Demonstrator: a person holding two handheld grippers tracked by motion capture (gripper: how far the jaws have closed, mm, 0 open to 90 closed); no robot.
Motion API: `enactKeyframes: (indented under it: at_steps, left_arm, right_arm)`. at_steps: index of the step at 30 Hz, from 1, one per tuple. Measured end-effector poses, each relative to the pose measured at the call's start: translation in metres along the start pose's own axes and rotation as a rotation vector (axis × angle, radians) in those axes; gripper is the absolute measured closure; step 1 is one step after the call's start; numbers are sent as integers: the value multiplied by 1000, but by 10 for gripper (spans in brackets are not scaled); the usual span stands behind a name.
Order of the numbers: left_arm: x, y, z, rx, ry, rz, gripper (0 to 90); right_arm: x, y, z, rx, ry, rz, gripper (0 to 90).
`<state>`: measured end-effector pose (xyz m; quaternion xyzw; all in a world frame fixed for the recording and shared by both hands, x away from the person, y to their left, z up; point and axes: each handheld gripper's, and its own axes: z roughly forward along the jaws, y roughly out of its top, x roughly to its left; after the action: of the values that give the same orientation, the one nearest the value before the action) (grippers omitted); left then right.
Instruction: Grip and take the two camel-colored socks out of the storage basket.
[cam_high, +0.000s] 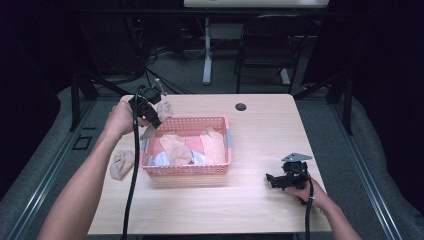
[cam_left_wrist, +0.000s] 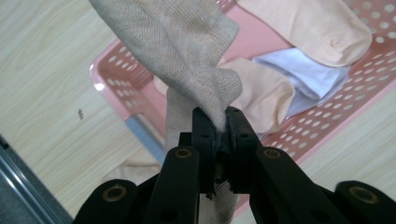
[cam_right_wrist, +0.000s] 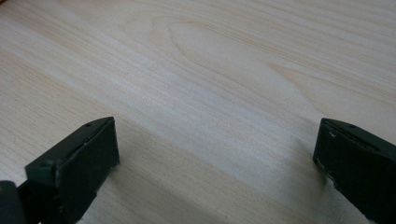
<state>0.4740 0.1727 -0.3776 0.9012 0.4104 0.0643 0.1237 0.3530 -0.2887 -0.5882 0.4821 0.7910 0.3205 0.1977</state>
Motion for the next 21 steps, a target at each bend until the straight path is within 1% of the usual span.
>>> enactKeyframes:
  at_steps: [1,2,5,10,14,16,21]
  left_arm:
    - [2,-4,-2,-7,5,-13,837]
    - [6,-7,-4,-4,8,-13,837]
    - [12,-16,-11,-12,14,-29,837]
    - [25,-32,-22,-30,25,-60,836]
    - [37,-46,-31,-32,37,-85,835]
    - [43,-53,-35,-34,44,-97,835]
    - [54,-68,-41,-47,55,-130,835]
  right_arm:
    - [0,0,0,0,0,0,0]
    - [0,0,0,0,0,1,0]
    - [0,0,0,1,-2,1,0]
    - [1,0,0,1,-2,2,0]
    - [1,0,0,1,-4,2,0]
    - [1,0,0,-4,4,8,0]
    - [1,0,0,-5,3,8,0]
